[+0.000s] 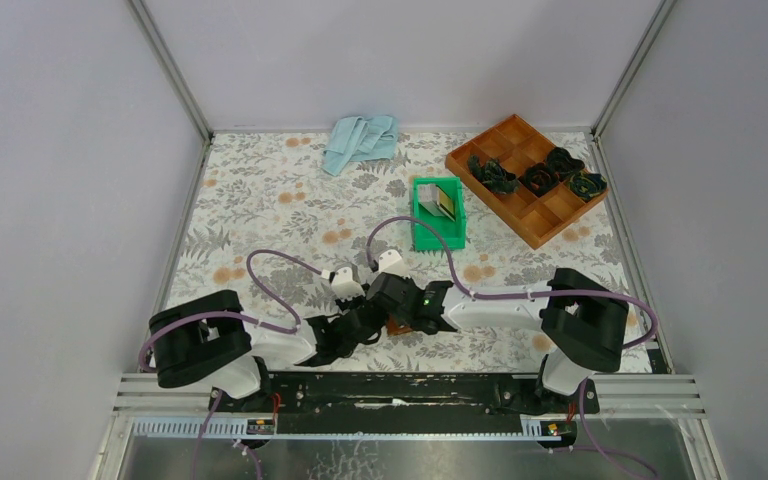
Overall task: Put the credit cards into the card holder
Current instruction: Close the card holder at the center of the board.
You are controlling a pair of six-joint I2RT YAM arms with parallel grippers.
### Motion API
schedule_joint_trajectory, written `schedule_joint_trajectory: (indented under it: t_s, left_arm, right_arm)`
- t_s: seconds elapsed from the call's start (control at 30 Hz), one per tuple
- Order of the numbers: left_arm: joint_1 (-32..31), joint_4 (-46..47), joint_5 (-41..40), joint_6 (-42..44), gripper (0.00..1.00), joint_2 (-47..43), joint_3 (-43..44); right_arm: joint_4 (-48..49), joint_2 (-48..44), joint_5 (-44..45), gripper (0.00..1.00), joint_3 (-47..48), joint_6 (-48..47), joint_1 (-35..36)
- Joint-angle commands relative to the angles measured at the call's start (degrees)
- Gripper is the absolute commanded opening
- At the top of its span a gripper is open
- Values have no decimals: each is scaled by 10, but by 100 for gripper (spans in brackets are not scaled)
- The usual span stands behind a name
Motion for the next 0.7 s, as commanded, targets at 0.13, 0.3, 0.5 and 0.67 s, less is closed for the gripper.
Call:
schedule_joint_trajectory:
  t_s: [0.13, 0.3, 0.5, 0.67]
  left_arm:
    - [-3, 13, -8, 3, 37, 4, -5]
    - [-3, 12, -8, 3, 37, 5, -5]
    - [-2, 10, -8, 3, 36, 8, -3]
    - [-3, 7, -7, 3, 35, 13, 0]
  right_arm:
    - [36, -11, -14, 0, -17, 18, -10]
    - [53, -22, -30, 0, -32, 28, -22]
    - [73, -34, -51, 0, -55, 44, -38]
    - [90, -40, -75, 0, -72, 56, -58]
